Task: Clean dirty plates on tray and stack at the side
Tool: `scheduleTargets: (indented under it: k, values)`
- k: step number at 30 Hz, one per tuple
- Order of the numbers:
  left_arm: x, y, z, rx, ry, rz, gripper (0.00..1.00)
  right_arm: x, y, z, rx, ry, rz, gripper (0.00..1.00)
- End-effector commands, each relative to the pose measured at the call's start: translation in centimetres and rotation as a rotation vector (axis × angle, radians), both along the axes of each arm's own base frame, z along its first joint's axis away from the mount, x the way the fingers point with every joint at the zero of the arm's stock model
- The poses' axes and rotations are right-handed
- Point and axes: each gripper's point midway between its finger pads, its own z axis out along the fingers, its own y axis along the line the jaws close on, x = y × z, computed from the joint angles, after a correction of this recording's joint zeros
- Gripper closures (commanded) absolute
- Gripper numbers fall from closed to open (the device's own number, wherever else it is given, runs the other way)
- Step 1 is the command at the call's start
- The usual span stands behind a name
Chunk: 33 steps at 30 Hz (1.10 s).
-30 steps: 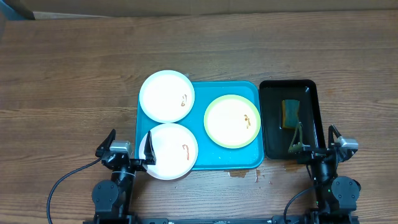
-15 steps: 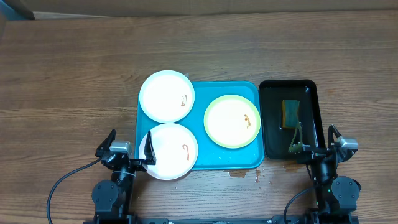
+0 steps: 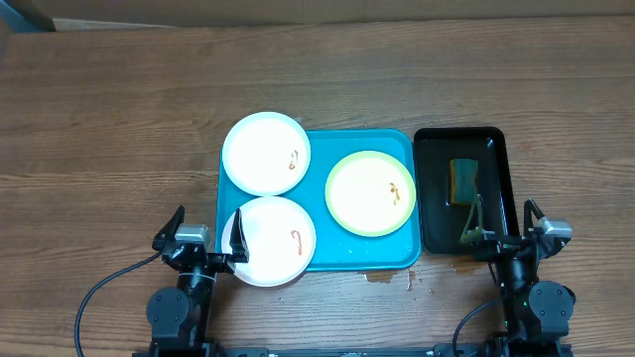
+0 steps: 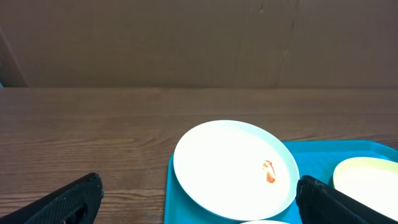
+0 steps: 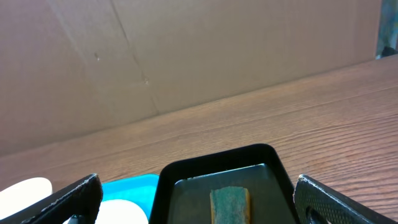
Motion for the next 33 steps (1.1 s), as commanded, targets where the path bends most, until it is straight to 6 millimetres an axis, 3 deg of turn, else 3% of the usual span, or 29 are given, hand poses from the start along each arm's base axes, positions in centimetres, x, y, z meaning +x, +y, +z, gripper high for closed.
scheduleTargets:
  k: [1,28,33]
  values:
    - [-0.1,-0.2,0.0,-0.011,-0.005,-0.011,0.0,0.0,0.1,-0.1,0.003,-0.007,0.006,0.0]
    - [0.0,0.2,0.0,-0.029,-0.001,0.014,0.0,0.0,0.1,-0.1,0.003,-0.007,0.006,0.0]
    - [-0.3,-1.3,0.5,-0.093,0.002,-0.068,0.0,0.0,0.1,-0.1,0.003,-0.007,0.006,0.0]
